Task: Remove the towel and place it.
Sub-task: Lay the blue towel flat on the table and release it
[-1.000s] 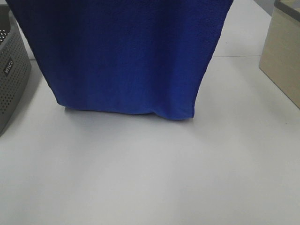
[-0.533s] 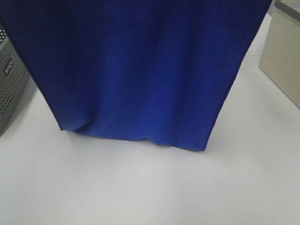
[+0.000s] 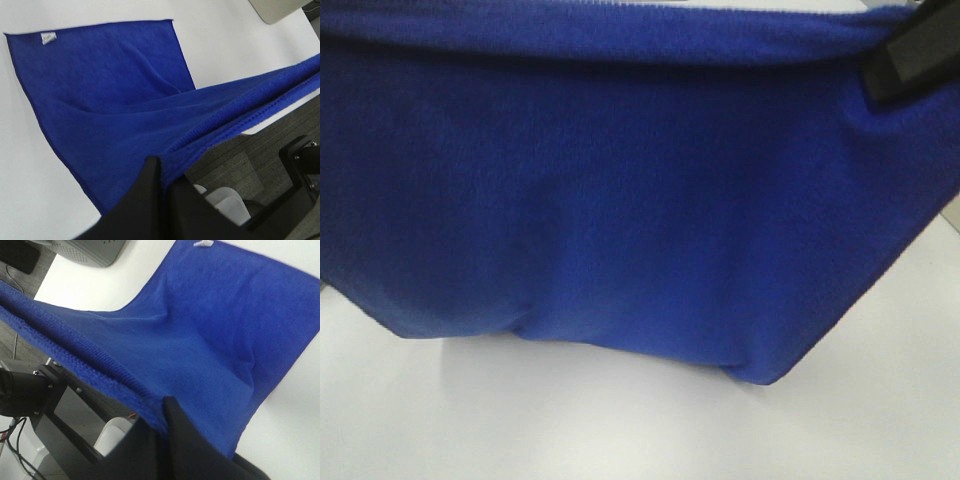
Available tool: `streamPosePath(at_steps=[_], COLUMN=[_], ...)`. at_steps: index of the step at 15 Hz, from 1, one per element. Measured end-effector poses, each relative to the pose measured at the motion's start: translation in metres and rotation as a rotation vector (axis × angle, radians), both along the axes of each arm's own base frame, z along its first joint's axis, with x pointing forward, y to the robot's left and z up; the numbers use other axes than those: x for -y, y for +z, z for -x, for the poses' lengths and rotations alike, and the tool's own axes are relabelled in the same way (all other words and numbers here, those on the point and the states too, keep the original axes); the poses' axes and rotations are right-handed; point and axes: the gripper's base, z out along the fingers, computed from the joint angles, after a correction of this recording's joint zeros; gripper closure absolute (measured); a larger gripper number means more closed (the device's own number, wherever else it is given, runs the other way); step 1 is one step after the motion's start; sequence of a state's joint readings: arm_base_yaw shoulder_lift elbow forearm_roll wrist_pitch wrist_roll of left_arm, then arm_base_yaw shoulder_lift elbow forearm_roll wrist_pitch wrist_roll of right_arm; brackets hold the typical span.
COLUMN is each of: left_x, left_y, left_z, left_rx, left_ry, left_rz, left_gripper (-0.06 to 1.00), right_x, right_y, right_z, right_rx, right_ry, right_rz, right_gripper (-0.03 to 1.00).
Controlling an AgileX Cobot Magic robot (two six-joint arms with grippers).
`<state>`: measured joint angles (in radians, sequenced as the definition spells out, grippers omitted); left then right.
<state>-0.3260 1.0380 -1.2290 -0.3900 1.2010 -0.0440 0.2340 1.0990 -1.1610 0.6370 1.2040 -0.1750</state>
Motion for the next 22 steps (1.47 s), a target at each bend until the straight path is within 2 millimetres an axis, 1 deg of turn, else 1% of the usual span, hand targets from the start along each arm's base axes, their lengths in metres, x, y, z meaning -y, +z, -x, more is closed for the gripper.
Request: streamPosePath(at_steps=[1, 4, 5, 6, 7, 9, 10, 12, 14, 17, 19, 22], left_x=[-0.001, -0.002, -0.002, -0.002, -0.001, -0.002, -0.002, -0.002, -0.001, 0.003, 0.006, 0.008], left_y=[-0.009, -0.052, -0.058, -0.072, -0.085, -0.109, -0.126, -0.145, -0.157, -0.172, -0.187, -0.206], left_z=[0.009, 0.029, 0.031, 0.034, 0.036, 0.041, 0.046, 0.051, 0.048, 0.038, 0.028, 0.018], left_rx=[-0.024, -0.162, -0.183, -0.227, -0.272, -0.357, -0.420, -0.502, -0.568, -0.649, -0.721, -0.807], left_ry=[-0.005, -0.015, -0.014, -0.012, -0.007, 0.000, 0.005, 0.013, 0.019, 0.000, -0.027, -0.060], left_rz=[0.018, 0.057, 0.059, 0.063, 0.063, 0.054, 0.055, 0.047, 0.029, -0.011, -0.049, -0.105], left_gripper=[0.94, 0.94, 0.94, 0.94, 0.94, 0.94, 0.94, 0.94, 0.94, 0.94, 0.94, 0.94], right_x=[0.001, 0.003, 0.003, 0.003, 0.003, 0.004, 0.005, 0.005, 0.006, 0.006, 0.005, 0.003], right_y=[-0.009, -0.036, -0.046, -0.058, -0.065, -0.086, -0.101, -0.118, -0.137, -0.159, -0.172, -0.185], right_z=[0.005, 0.018, 0.020, 0.023, 0.024, 0.031, 0.036, 0.043, 0.051, 0.053, 0.050, 0.042], right_rx=[-0.032, -0.123, -0.161, -0.211, -0.234, -0.318, -0.380, -0.450, -0.538, -0.658, -0.720, -0.784], right_ry=[0.003, 0.008, 0.008, 0.007, 0.006, 0.005, 0.003, 0.000, -0.006, -0.010, 0.001, 0.025], right_rz=[0.000, 0.014, 0.018, 0.021, 0.023, 0.026, 0.031, 0.033, 0.037, 0.049, 0.056, 0.060], right_gripper=[0.95, 0.95, 0.95, 0.95, 0.95, 0.95, 0.95, 0.95, 0.95, 0.95, 0.95, 0.95])
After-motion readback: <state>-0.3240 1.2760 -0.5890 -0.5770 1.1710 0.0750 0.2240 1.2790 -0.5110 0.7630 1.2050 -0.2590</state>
